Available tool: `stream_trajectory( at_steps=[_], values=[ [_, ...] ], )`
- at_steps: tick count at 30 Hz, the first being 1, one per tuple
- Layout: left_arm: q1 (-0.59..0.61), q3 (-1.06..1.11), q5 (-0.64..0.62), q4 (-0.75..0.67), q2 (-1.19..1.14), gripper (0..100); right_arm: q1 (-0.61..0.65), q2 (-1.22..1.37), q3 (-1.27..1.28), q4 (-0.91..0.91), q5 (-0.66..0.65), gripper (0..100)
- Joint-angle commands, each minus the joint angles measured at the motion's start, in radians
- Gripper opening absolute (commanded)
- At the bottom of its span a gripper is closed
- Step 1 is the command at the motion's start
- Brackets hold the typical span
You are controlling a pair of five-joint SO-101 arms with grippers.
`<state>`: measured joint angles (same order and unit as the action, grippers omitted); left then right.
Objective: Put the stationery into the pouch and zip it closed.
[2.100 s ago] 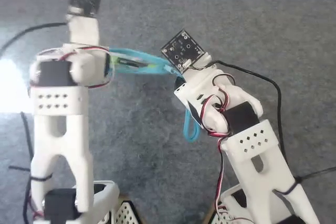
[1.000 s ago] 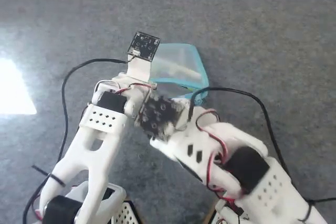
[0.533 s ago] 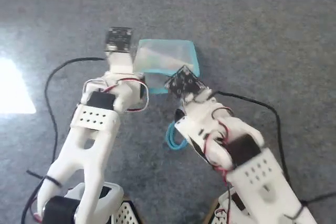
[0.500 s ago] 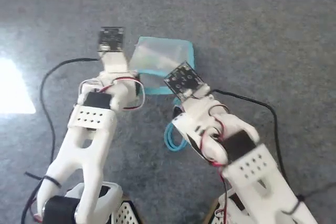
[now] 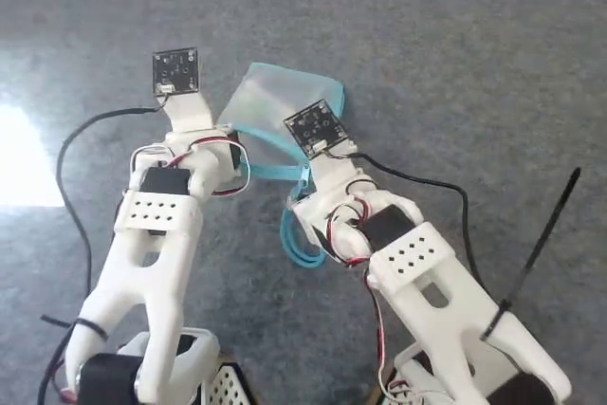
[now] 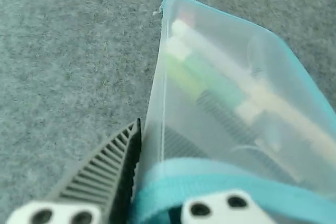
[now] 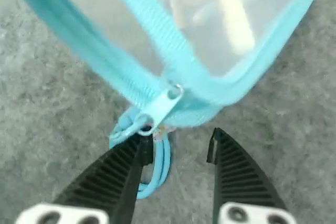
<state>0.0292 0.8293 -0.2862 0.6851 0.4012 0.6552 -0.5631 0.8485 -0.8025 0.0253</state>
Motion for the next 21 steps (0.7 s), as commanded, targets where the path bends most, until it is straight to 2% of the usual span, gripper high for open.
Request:
stream_trajectory(
  at_steps=[1,4,10,21],
  values=[
    [0.026,0.013,-0.023,0.0,-0.031,1,0.035,-0.054,-0.005,-0.088,-0.117,16.5],
    [0.026,0.012,-0.023,0.0,-0.031,1,0.065,-0.229,0.068,-0.113,-0.157,16.5],
    [-0.014,0.019,-0.02,0.002,-0.032,1,0.102,-0.542,0.302,0.047,-0.153,16.9],
    [-0.02,0.021,-0.02,0.002,-0.032,1,0.136,-0.344,0.376,0.358,-0.143,16.7]
  ],
)
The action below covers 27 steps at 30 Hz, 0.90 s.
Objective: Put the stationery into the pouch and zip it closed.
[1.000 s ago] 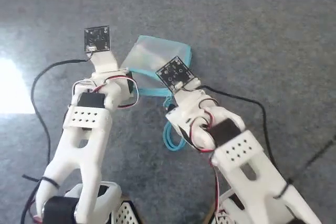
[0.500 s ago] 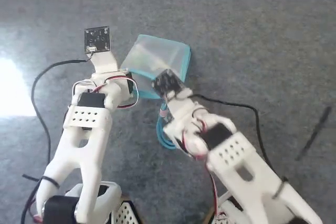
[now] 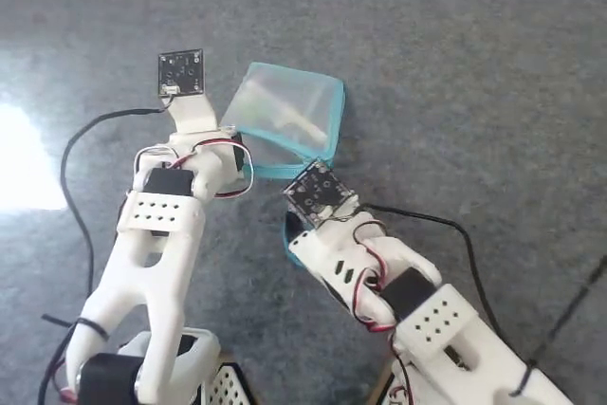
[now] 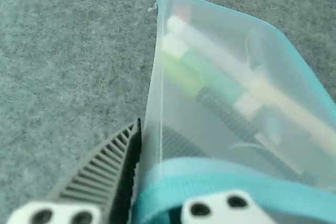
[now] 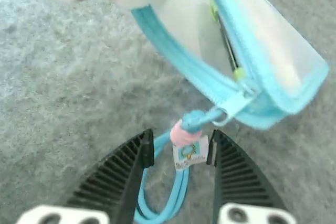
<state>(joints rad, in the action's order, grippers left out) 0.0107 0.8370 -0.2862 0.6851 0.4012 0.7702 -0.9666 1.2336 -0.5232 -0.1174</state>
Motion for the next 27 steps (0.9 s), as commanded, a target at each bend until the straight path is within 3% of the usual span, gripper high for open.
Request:
stream_trajectory(
  at_steps=[1,9,15,20,23,27],
  values=[
    [-0.002,0.013,-0.02,0.002,-0.032,1,0.027,0.085,-0.009,0.107,0.028,16.9],
    [-0.002,0.013,-0.02,0.002,-0.032,1,0.004,0.289,-0.037,0.26,0.201,16.6],
    [-0.002,0.013,-0.02,0.002,-0.032,1,-0.025,0.361,-0.043,0.308,0.218,15.9],
    [-0.003,0.022,-0.018,-0.002,-0.032,1,-0.125,0.363,-0.069,0.325,0.218,0.5],
    [-0.003,0.022,-0.018,-0.002,-0.032,1,-0.151,0.343,-0.101,0.277,0.204,0.8],
    [-0.005,0.022,-0.018,-0.002,-0.032,1,-0.148,0.255,-0.196,0.044,0.028,0.7]
  ],
)
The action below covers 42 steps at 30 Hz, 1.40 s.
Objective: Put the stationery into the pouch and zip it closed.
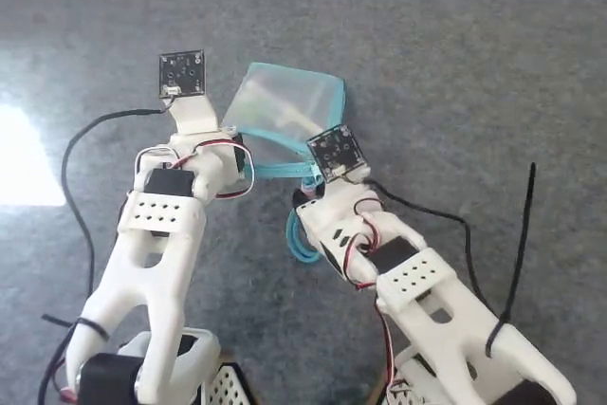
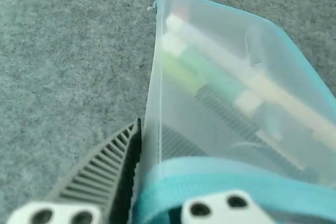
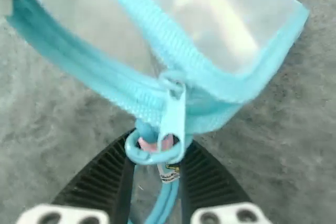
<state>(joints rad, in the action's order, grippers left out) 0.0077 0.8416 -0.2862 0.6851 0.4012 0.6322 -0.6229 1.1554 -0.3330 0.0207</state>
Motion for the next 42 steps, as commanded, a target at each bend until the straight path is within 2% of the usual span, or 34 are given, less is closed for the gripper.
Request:
stream_trajectory(
  at_steps=[1,4,8,12,16,20,24,26,31,37,42],
  values=[
    [-0.008,0.018,-0.018,-0.002,-0.032,1,-0.012,-0.124,-0.152,-0.223,-0.15,0.7],
    [-0.044,0.021,-0.002,0.002,-0.032,1,-0.01,-0.245,-0.275,-0.441,-0.23,0.7],
    [-0.101,0.033,0.023,0.0,-0.032,1,0.036,-0.364,-0.434,-0.607,-0.284,0.7],
    [-0.167,0.036,0.083,0.0,-0.034,1,0.16,-0.367,-0.529,-0.7,-0.325,0.7],
    [-0.241,0.058,0.107,-0.003,-0.034,1,0.243,-0.318,-0.532,-0.694,-0.331,0.7],
    [-0.229,0.059,0.106,-0.003,-0.034,1,0.209,-0.302,-0.529,-0.719,-0.347,0.8],
    [-0.157,0.053,0.041,-0.011,-0.031,1,0.12,-0.335,-0.488,-0.855,-0.334,0.9],
    [-0.094,0.054,0.014,-0.041,-0.031,1,0.102,-0.352,-0.396,-0.8,-0.308,0.9],
    [0.023,0.059,-0.071,-0.061,-0.026,1,0.044,-0.315,-0.14,-0.487,-0.167,2.9],
    [0.009,0.062,-0.069,-0.072,-0.031,1,0.096,-0.188,-0.069,-0.372,0.0,22.9],
    [0.006,0.062,-0.069,-0.072,-0.032,1,0.183,-0.153,-0.063,-0.303,0.046,26.3]
  ],
)
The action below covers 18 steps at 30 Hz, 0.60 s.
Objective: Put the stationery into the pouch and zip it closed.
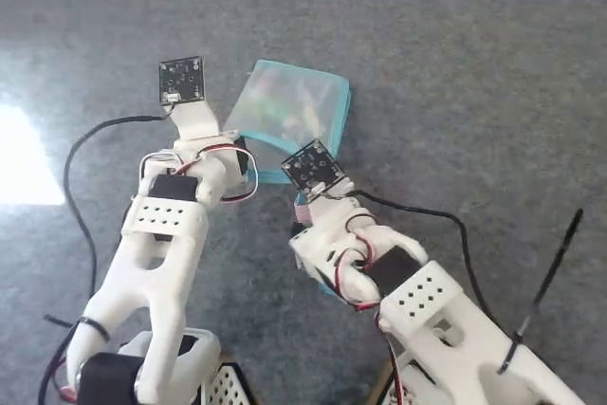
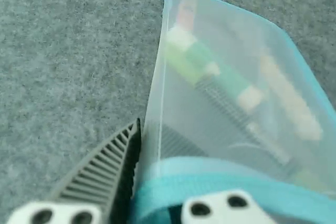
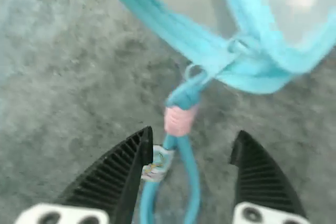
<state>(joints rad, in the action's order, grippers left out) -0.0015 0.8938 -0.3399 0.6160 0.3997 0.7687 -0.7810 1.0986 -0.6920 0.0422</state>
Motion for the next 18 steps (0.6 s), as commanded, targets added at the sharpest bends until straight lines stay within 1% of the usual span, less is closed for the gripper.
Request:
stream_trajectory(
  at_steps=[1,4,9,14,16,18],
  values=[
    [0.015,0.01,-0.015,-0.003,-0.031,1,0.059,0.005,0.002,0.071,0.025,26.3],
    [0.015,0.01,-0.015,-0.002,-0.031,1,0.07,0.005,0.058,0.17,0.021,26.3],
    [0.014,0.01,-0.015,0.0,-0.031,1,0.022,0.005,0.153,0.34,0.021,26.3],
    [0.0,0.012,-0.015,0.0,-0.031,1,-0.031,0.005,0.153,0.383,0.023,26.0],
    [-0.011,0.021,-0.014,-0.003,-0.031,1,-0.033,0.005,0.155,0.403,0.023,21.6],
    [-0.015,0.022,-0.014,-0.005,-0.031,1,-0.033,0.005,0.157,0.41,0.021,13.8]
  ],
)
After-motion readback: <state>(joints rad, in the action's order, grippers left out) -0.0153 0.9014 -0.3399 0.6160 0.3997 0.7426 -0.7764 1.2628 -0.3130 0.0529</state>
